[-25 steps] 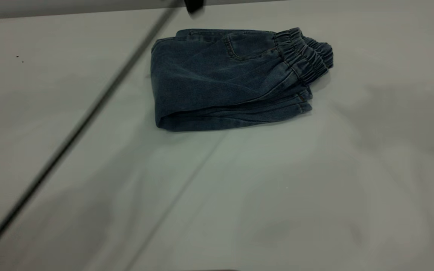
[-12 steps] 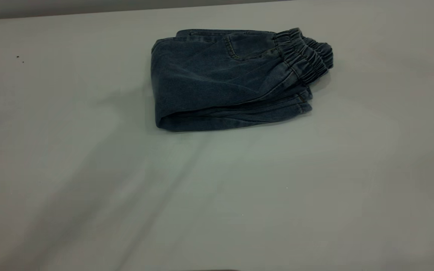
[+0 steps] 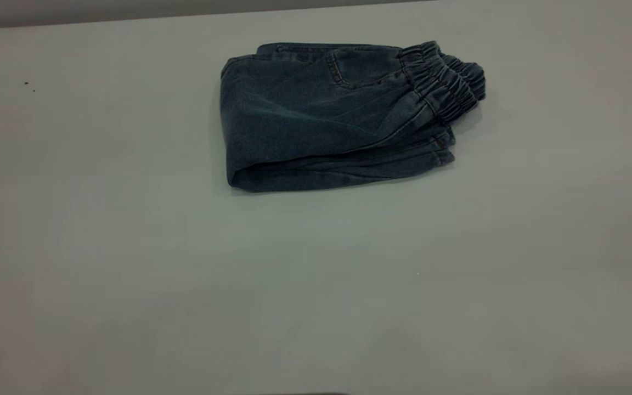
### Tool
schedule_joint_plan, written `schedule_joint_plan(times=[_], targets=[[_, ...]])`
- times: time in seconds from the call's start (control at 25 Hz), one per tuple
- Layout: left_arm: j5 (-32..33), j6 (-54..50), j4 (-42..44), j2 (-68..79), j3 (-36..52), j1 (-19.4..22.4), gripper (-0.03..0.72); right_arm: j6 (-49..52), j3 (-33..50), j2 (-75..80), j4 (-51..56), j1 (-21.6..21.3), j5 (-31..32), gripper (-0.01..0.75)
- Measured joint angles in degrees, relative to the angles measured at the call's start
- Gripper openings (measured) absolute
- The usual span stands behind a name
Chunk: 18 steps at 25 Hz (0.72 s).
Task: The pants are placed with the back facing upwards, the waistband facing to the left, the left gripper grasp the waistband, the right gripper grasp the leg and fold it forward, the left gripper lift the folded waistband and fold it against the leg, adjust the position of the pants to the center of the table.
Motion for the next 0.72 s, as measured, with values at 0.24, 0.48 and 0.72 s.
schedule_joint_plan(times=[0.24, 0.48, 0.72], targets=[[0.0, -3.0, -0.1, -30.9, 12.9, 0.0, 0.537, 0.4, 5.6, -5.5, -0.4, 0.0, 0.0, 0.475], [0.0, -5.5, -2.8, -33.8, 21.1, 0.0, 0.537, 0.5, 6.8, -7.8, -0.1, 0.0, 0.0, 0.475], [0.0, -2.8, -3.6, -30.6, 28.2, 0.0, 0.537, -1.7, 13.3, -9.6, 0.8, 0.0, -0.1, 0.475]])
